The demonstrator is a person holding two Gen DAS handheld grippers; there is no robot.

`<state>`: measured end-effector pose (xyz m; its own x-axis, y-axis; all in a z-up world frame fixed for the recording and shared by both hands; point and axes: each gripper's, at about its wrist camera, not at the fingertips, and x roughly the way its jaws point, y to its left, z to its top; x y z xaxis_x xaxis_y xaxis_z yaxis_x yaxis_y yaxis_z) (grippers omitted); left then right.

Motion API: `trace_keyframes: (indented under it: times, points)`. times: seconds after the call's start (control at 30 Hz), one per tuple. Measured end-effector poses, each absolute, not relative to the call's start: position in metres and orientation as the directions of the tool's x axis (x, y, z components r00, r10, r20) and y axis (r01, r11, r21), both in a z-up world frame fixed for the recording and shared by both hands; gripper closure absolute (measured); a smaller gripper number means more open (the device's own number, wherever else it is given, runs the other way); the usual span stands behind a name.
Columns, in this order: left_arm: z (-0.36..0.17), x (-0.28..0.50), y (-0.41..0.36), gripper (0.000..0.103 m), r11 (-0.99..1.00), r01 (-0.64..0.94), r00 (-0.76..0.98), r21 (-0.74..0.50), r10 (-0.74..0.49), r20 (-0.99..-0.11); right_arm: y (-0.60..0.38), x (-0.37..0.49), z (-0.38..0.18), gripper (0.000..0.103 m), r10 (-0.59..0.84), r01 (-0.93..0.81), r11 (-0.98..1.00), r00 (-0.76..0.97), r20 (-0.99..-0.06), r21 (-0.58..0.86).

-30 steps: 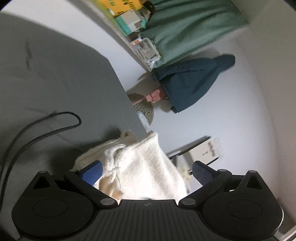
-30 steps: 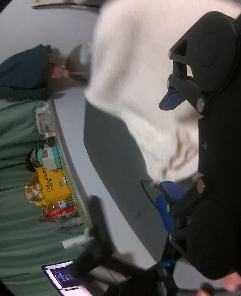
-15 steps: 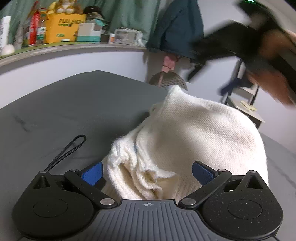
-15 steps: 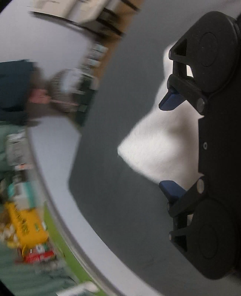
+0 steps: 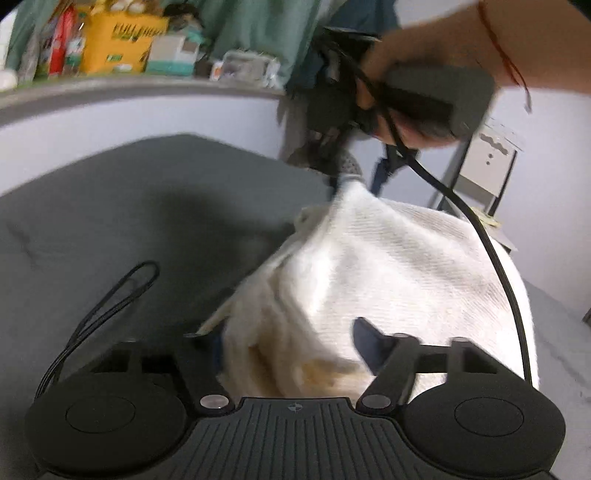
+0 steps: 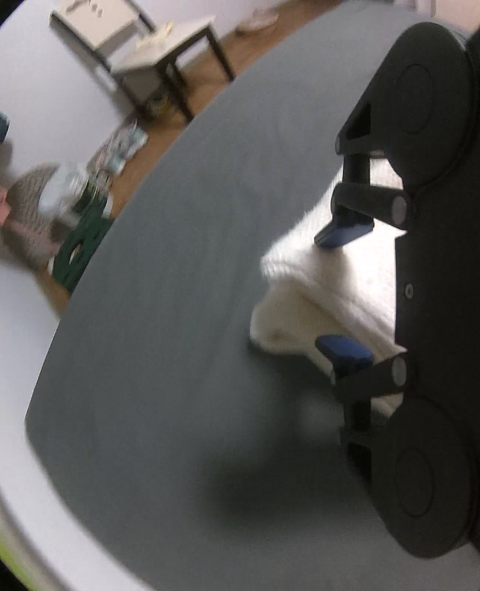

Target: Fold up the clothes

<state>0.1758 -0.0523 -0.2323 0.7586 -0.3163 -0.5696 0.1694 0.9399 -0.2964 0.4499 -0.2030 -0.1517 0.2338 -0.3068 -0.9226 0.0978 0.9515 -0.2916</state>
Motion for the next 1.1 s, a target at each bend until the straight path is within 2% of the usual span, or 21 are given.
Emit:
trace_keyframes:
  times: [0.1,0.17,0.2,0.23,0.33,0.47,0.63,0.7,0.77,0.8,0.87,0.9,0.93,1.1]
  points:
    - [-0.239,0.180,-0.047,0.064,0.930,0.163,0.732,-0.330,-0.338,-0.591,-0.219,0.456,-0.168,0.070,-0.315,0.174,0.943,0.207,-0.926,-0.283]
    - [-0.239,0.179,-0.048,0.066,0.929,0.168,0.738,-0.330,-0.341,-0.583,-0.234,0.453,-0.178,0.077,-0.301,0.225,0.940,0.199,-0.933,-0.255]
    - [-0.238,0.177,-0.048,0.070,0.929,0.171,0.744,-0.327,-0.340,-0.576,-0.242,0.450,-0.182,0.086,-0.288,0.247,0.940,0.204,-0.936,-0.235]
    - [-0.236,0.176,-0.049,0.070,0.930,0.176,0.751,-0.322,-0.338,-0.567,-0.248,0.446,-0.182,0.090,-0.270,0.264,0.942,0.223,-0.937,-0.208]
    - [-0.228,0.168,-0.048,0.072,0.934,0.188,0.775,-0.303,-0.331,-0.539,-0.255,0.437,-0.170,0.092,-0.206,0.282,0.952,0.316,-0.926,-0.116]
    - [-0.216,0.153,-0.036,0.072,0.939,0.201,0.810,-0.279,-0.319,-0.492,-0.233,0.436,-0.131,0.093,-0.111,0.165,0.985,0.437,-0.893,-0.042]
    - [-0.221,0.149,-0.032,0.072,0.947,0.186,0.801,-0.260,-0.300,-0.518,-0.208,0.441,-0.117,0.093,0.005,0.083,0.995,0.497,-0.868,0.053]
    - [-0.229,0.155,-0.036,0.072,0.946,0.191,0.774,-0.262,-0.309,-0.553,-0.208,0.441,-0.134,0.093,-0.048,0.121,0.993,0.470,-0.881,0.010]
    - [-0.236,0.162,-0.041,0.072,0.941,0.195,0.745,-0.277,-0.326,-0.582,-0.215,0.441,-0.154,0.091,-0.166,0.181,0.979,0.417,-0.894,-0.097]
    - [-0.239,0.165,-0.041,0.072,0.939,0.191,0.740,-0.286,-0.329,-0.587,-0.221,0.441,-0.161,0.089,-0.217,0.204,0.968,0.395,-0.893,-0.145]
    - [-0.242,0.170,-0.035,0.072,0.937,0.164,0.740,-0.308,-0.324,-0.589,-0.237,0.439,-0.171,0.065,-0.276,0.235,0.952,0.375,-0.885,-0.198]
    - [-0.243,0.172,-0.030,0.072,0.932,0.144,0.739,-0.333,-0.326,-0.590,-0.245,0.437,-0.169,0.040,-0.253,0.233,0.958,0.394,-0.884,-0.170]
    - [-0.245,0.174,-0.023,0.072,0.923,0.123,0.735,-0.364,-0.331,-0.591,-0.251,0.434,-0.165,0.029,-0.213,0.221,0.967,0.422,-0.881,-0.128]
    - [-0.250,0.177,-0.015,0.072,0.911,0.090,0.727,-0.403,-0.336,-0.599,-0.308,0.413,-0.130,0.028,0.067,0.234,0.945,0.545,-0.836,0.229]
